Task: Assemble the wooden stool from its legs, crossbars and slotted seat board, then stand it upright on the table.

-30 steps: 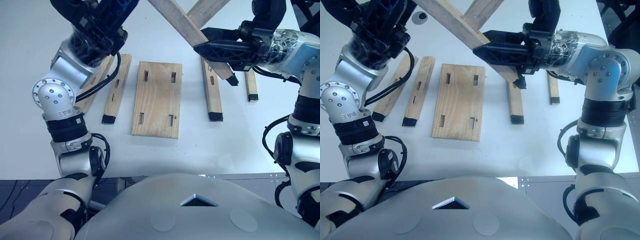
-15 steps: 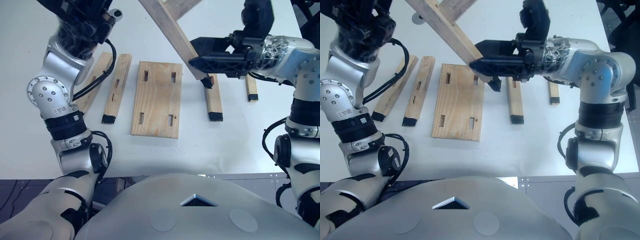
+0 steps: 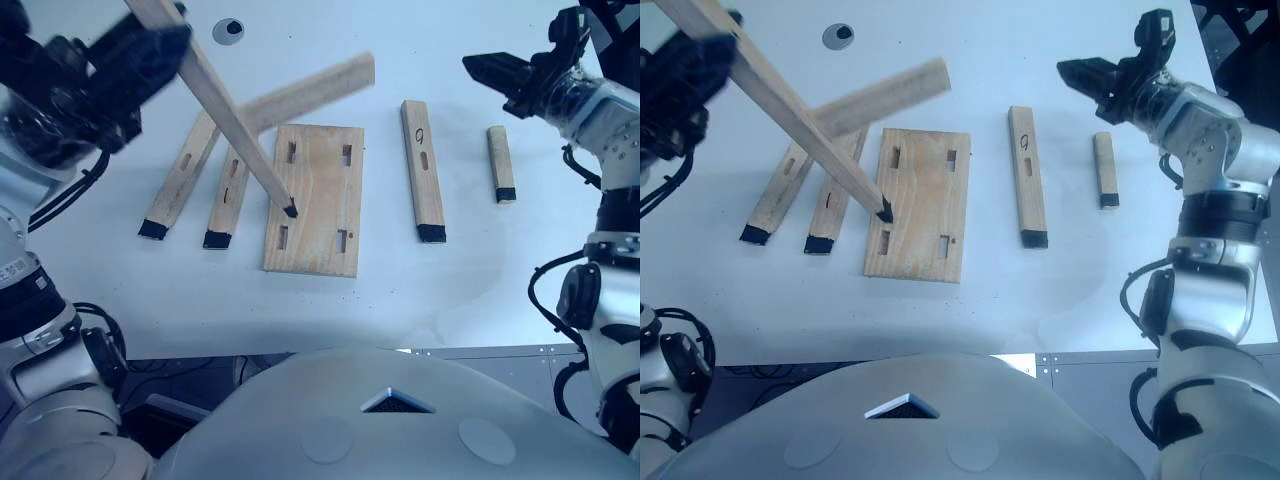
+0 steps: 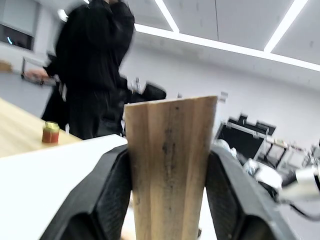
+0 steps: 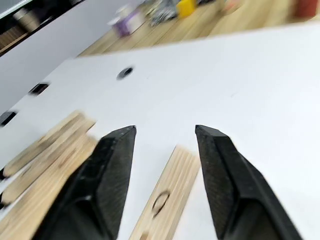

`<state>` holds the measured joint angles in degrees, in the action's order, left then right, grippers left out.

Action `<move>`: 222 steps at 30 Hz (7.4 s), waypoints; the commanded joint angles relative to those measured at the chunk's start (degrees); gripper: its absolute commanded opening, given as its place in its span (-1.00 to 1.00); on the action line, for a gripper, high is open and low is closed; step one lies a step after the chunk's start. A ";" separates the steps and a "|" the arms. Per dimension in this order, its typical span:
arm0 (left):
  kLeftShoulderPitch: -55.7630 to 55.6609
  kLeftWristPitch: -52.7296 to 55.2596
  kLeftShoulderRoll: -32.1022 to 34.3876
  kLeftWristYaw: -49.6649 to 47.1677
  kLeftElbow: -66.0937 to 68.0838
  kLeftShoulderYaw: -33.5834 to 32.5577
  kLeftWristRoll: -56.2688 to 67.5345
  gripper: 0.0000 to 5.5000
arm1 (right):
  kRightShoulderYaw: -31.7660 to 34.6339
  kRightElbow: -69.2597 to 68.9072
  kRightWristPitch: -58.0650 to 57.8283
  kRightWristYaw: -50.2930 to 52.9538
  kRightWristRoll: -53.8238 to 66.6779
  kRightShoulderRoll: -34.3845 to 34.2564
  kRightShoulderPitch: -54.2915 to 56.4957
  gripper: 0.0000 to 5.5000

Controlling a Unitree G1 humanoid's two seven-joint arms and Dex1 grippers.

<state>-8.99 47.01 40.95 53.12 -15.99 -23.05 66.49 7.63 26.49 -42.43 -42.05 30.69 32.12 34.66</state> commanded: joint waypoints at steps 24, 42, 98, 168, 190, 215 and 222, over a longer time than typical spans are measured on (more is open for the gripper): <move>-5.45 -13.86 20.83 31.59 10.34 23.39 -27.05 -0.27 | -0.18 -2.62 2.11 -2.99 -4.93 -4.28 -3.64 -1.00; 14.09 -29.58 21.46 12.55 -2.86 28.46 -44.07 -0.27 | 3.26 -9.85 5.98 4.74 -3.39 -10.57 -11.12 -1.00; 22.83 4.33 3.10 -21.00 -5.23 23.92 -48.06 0.25 | 7.03 -1.44 16.85 15.75 -4.98 -15.40 -10.78 -1.00; -25.91 1.73 -6.26 -0.15 5.66 11.48 -11.08 0.28 | 12.54 -4.66 -5.96 -16.01 24.16 -11.70 17.20 -0.24; -24.30 4.47 -6.54 -6.05 6.98 5.88 -2.28 0.29 | 2.32 -13.65 3.73 -21.57 10.60 -5.82 -2.07 -0.25; -22.17 3.83 -9.59 -8.78 6.04 7.34 -2.46 0.29 | -0.51 -16.04 0.48 -28.09 10.57 0.82 0.15 -0.25; -22.03 3.80 -9.94 -9.25 5.73 7.21 -2.46 0.29 | -2.19 -14.72 2.39 -28.40 8.59 0.46 0.04 -0.25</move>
<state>-31.46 50.97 30.99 44.27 -9.65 -15.90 64.15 6.43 11.43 -41.19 -70.22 40.56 32.37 34.01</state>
